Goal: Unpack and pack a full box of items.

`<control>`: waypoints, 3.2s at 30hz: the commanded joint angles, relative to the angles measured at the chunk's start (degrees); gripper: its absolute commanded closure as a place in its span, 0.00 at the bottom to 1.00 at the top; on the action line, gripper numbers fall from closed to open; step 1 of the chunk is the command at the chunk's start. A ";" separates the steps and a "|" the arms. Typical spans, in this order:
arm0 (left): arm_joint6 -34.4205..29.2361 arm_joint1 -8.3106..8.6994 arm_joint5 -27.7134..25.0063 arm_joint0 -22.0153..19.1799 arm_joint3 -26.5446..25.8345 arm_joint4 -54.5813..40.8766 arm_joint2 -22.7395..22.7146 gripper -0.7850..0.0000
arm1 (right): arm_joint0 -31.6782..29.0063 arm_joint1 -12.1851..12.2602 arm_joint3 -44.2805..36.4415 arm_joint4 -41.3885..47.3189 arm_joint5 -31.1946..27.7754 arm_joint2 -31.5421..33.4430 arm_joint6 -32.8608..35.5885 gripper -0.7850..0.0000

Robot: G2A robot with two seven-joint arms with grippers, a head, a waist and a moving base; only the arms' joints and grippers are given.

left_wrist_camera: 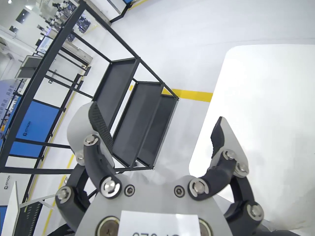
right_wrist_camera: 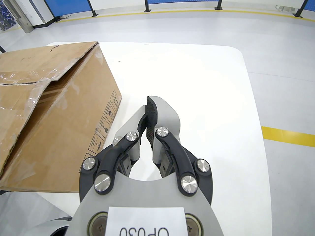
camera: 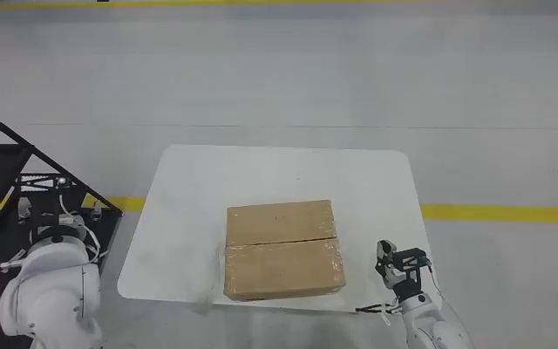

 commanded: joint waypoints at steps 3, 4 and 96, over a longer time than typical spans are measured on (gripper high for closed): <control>0.29 -0.06 -2.76 -0.23 -0.87 -1.85 5.18 0.00 | -0.12 -0.06 0.19 -0.61 0.35 -0.18 -0.25 1.00; 0.45 -0.08 -4.09 -0.11 -1.40 -2.69 7.04 0.00 | -0.23 -0.07 0.27 -0.61 0.37 -0.14 -0.38 1.00; -4.03 -4.29 -8.78 -15.00 30.48 7.16 56.48 0.62 | -2.78 -1.16 1.01 -2.14 2.67 1.23 -0.83 1.00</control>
